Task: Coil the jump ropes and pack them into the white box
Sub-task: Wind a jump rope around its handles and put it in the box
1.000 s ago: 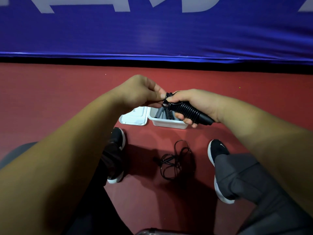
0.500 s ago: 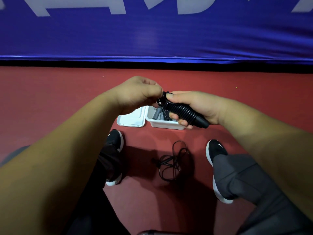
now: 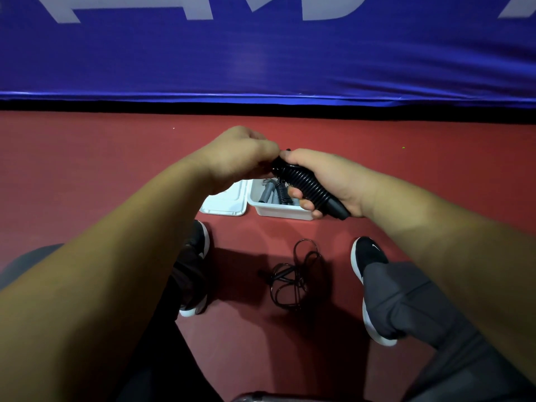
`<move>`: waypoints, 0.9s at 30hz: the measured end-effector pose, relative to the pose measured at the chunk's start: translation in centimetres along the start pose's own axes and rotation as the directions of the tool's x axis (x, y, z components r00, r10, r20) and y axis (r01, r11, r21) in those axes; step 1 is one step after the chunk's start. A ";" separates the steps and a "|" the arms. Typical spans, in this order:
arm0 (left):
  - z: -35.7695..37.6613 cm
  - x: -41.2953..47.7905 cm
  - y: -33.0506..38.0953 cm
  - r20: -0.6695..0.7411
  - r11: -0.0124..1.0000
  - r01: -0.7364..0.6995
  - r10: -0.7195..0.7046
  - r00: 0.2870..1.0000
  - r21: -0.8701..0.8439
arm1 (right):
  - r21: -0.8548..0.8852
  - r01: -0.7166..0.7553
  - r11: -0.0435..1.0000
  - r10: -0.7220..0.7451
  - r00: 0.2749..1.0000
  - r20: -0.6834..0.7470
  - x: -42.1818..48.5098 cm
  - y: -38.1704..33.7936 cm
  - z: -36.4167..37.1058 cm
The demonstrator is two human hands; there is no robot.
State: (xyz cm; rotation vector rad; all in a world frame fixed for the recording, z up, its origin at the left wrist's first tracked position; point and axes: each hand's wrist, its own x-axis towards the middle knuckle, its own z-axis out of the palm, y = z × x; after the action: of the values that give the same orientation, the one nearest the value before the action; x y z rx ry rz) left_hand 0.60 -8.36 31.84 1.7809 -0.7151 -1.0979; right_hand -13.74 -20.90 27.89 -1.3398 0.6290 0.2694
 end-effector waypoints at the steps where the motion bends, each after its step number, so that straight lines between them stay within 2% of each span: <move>1: 0.0 0.1 0.0 -0.010 0.999 0.002 -0.003 1.000 -0.034 | 0.028 -0.001 1.000 0.001 1.000 0.004 0.0 -0.1 0.1; 5: -0.1 0.2 0.2 -0.047 0.977 -0.022 0.013 0.999 -0.214 | 0.145 0.017 0.989 -0.016 1.000 -0.014 -0.2 -0.6 0.2; 9: -0.9 0.7 0.4 -0.190 0.913 -0.057 -0.023 0.981 -0.405 | 0.315 0.071 0.946 -0.049 0.996 -0.076 -0.5 -1.5 -0.2; 13: -0.9 0.3 0.4 -0.153 0.904 -0.094 0.032 0.988 -0.417 | 0.293 0.109 0.950 -0.078 0.991 -0.112 -0.3 -1.5 -0.1; 18: -1.1 0.6 0.4 -0.086 0.879 -0.106 0.074 0.994 -0.464 | 0.078 0.199 0.977 -0.175 0.953 -0.246 0.2 -1.1 0.2; 23: -1.0 0.7 0.4 -0.157 0.920 -0.088 0.029 0.987 -0.381 | -0.112 0.234 0.966 -0.256 0.931 -0.260 0.3 -1.0 0.4; 25: -1.4 0.7 0.2 -0.156 0.972 -0.083 0.049 0.986 -0.219 | -0.182 0.236 0.955 -0.280 0.918 -0.279 0.1 -1.0 0.5; 27: -1.9 0.6 -0.2 -0.134 0.995 -0.073 0.081 0.988 0.064 | -0.305 0.213 0.928 -0.313 0.890 -0.331 0.1 -1.0 0.2</move>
State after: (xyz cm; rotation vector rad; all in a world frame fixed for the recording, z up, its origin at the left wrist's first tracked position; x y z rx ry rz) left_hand 2.52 -8.04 31.85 1.8432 -0.7329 -0.9027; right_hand -13.07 -20.92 28.62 -1.7358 0.7340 -0.1405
